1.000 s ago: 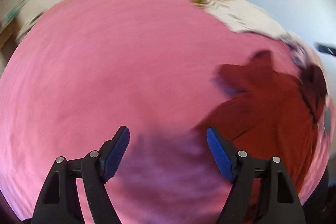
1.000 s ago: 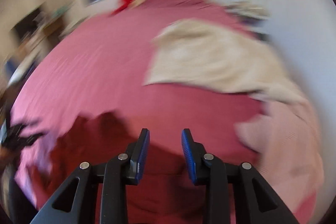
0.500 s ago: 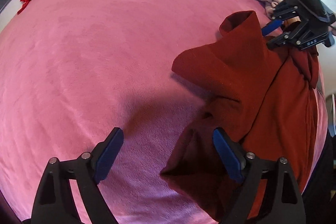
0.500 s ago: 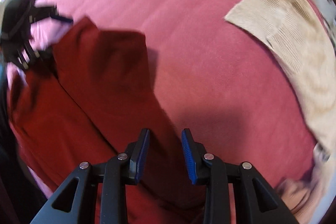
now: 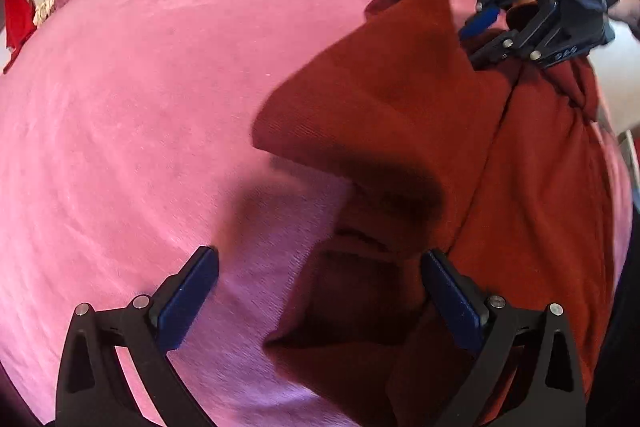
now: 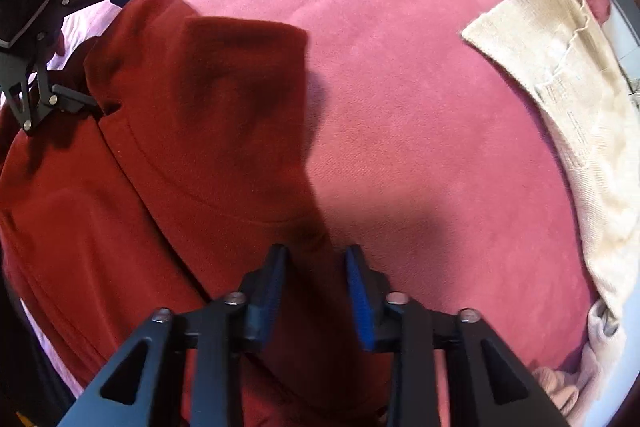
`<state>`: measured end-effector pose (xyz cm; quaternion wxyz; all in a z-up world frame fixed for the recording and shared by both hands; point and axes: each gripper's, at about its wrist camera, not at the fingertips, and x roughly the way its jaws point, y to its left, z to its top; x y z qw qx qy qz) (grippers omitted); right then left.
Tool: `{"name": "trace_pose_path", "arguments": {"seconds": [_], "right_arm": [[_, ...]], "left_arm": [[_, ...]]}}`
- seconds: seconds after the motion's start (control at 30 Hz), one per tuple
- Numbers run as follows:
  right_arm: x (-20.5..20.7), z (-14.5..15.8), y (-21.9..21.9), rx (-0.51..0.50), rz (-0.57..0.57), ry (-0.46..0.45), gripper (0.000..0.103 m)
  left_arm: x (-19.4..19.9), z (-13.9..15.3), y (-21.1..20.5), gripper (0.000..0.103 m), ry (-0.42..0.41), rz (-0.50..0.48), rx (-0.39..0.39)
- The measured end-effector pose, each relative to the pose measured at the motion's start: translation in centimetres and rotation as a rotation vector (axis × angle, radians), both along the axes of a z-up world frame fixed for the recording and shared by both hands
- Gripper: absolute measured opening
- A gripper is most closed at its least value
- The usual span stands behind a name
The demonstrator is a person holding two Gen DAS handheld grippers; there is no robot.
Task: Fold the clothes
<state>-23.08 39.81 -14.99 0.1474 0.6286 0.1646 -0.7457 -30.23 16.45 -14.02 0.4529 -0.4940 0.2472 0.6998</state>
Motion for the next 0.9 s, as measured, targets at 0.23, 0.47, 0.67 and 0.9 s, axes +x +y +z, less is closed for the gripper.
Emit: {"name": "trace_pose_path", "arguments": {"seconds": [0.23, 0.47, 0.67, 0.9], "right_arm": [[2.9, 1.0, -1.6, 0.094, -0.095, 0.085, 0.004], [5.5, 4.4, -0.8, 0.066, -0.255, 0.211, 0.004], [6.5, 5.8, 0.0, -0.041, -0.321, 0.215, 0.004], [6.6, 4.5, 0.2, -0.112, -0.316, 0.115, 0.01]], "left_arm": [[-1.6, 1.4, -1.6, 0.034, -0.01, 0.028, -0.009], [-1.0, 3.3, -2.7, 0.009, 0.011, 0.055, 0.034], [-1.0, 5.7, -4.6, 0.014, 0.02, 0.104, 0.142], [-2.0, 0.7, -2.3, 0.061, -0.016, 0.135, 0.015]]}}
